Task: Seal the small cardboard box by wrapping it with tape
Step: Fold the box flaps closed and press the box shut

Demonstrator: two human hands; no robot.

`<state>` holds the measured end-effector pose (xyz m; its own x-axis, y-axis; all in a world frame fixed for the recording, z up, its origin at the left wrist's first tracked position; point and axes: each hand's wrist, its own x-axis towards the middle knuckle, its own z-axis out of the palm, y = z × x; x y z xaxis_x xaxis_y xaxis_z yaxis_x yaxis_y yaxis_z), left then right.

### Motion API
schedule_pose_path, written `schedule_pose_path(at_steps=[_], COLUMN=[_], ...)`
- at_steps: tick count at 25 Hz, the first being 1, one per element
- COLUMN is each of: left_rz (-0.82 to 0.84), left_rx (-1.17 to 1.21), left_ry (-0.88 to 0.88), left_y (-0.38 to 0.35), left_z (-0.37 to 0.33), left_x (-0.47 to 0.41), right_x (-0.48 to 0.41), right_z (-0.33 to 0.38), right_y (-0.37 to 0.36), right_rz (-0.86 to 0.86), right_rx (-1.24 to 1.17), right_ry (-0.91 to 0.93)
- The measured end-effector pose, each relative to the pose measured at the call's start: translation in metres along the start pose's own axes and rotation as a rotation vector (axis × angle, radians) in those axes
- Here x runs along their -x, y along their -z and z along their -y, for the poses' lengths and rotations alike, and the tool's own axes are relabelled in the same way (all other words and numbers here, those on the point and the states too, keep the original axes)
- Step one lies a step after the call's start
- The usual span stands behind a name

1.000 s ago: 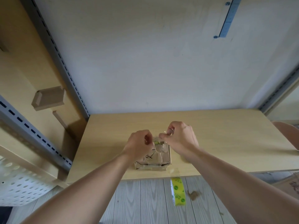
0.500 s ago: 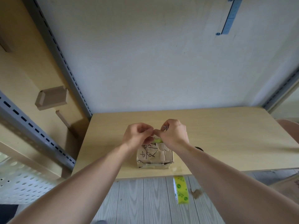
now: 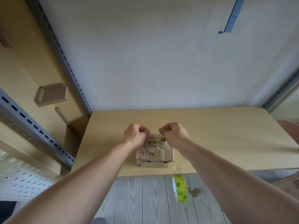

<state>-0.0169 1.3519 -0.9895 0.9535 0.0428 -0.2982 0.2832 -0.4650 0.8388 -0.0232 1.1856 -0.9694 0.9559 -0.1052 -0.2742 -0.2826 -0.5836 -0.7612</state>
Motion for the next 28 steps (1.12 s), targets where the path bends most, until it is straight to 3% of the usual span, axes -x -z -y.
schedule_pose_path(at_steps=[3,12,18,21,28], left_rz=[-0.013,-0.022,-0.006,-0.017,-0.029], left_rx=[0.032,-0.089,-0.067,-0.073,-0.18], left_ry=[0.121,0.11,0.124,0.153,0.151], left_y=[-0.006,-0.008,-0.009,-0.011,-0.01], left_z=[0.007,0.009,0.006,0.002,0.002], left_x=[-0.001,-0.001,-0.002,-0.003,0.0], right_x=[-0.001,-0.003,-0.003,-0.001,-0.009], right_z=[-0.007,-0.011,-0.008,-0.001,-0.01], right_y=[-0.014,-0.025,-0.024,-0.027,-0.03], right_rz=[0.051,-0.016,-0.115,-0.045,0.093], right_rx=[0.099,0.256,0.159,0.119,0.111], right_ry=[0.007,-0.017,0.056,0.084,-0.049])
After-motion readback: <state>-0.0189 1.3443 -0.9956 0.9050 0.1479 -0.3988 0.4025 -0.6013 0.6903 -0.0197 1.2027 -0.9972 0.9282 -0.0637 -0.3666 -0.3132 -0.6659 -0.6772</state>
